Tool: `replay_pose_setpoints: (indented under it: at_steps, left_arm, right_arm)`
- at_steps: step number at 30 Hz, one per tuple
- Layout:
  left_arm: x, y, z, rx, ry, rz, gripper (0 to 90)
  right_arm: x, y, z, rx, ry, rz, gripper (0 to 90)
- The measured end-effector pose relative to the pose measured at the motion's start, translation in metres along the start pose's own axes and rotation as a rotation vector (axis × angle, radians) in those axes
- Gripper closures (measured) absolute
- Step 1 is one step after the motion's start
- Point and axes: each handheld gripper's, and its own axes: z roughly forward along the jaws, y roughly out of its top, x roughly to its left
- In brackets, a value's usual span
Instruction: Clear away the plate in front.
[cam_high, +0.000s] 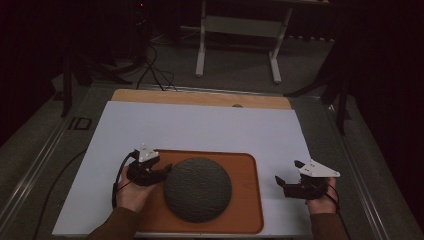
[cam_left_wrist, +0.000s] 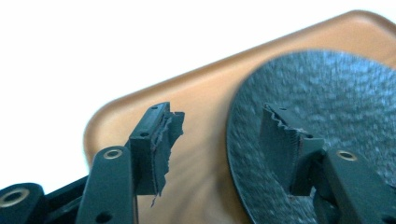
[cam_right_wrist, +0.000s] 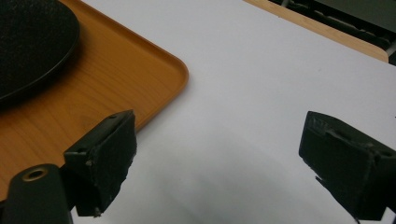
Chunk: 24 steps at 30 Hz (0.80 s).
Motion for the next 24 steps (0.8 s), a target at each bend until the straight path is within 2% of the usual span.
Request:
replay_pose_setpoints:
  at_steps: [2,4,7,10,13,15,18,20,24]
  left_arm:
    - [0.003,0.001,-0.006,-0.044,0.012,0.013,43.6]
    - [0.008,0.002,-0.013,-0.064,0.026,0.027,42.8]
    - [0.015,0.003,-0.023,-0.077,0.034,0.017,44.0]
    - [0.024,0.002,-0.036,-0.126,0.067,0.019,42.0]
    - [0.037,-0.002,-0.046,-0.175,0.09,-0.01,39.5]
    - [0.046,-0.006,-0.054,-0.218,0.107,-0.046,38.3]
    - [0.056,-0.011,-0.066,-0.284,0.127,-0.096,38.3]
    - [0.062,-0.013,-0.07,-0.294,0.137,-0.115,38.0]
    - [0.07,-0.021,-0.073,-0.284,0.162,-0.142,38.1]
  right_arm:
    - [-0.001,0.0,0.0,-0.003,0.001,0.002,11.0]
    - [-0.001,0.0,-0.001,-0.006,0.003,0.011,11.1]
    - [-0.004,-0.001,-0.003,-0.029,0.013,0.028,11.0]
    - [-0.006,-0.002,-0.006,-0.058,0.016,0.039,11.0]
    - [-0.009,-0.002,-0.011,-0.113,0.04,0.053,10.9]
    - [-0.01,-0.003,-0.014,-0.143,0.05,0.06,10.9]
    - [-0.011,-0.003,-0.016,-0.163,0.05,0.058,10.9]
    - [-0.012,-0.004,-0.017,-0.17,0.054,0.05,10.9]
    - [-0.01,-0.004,-0.017,-0.174,0.074,0.035,10.9]
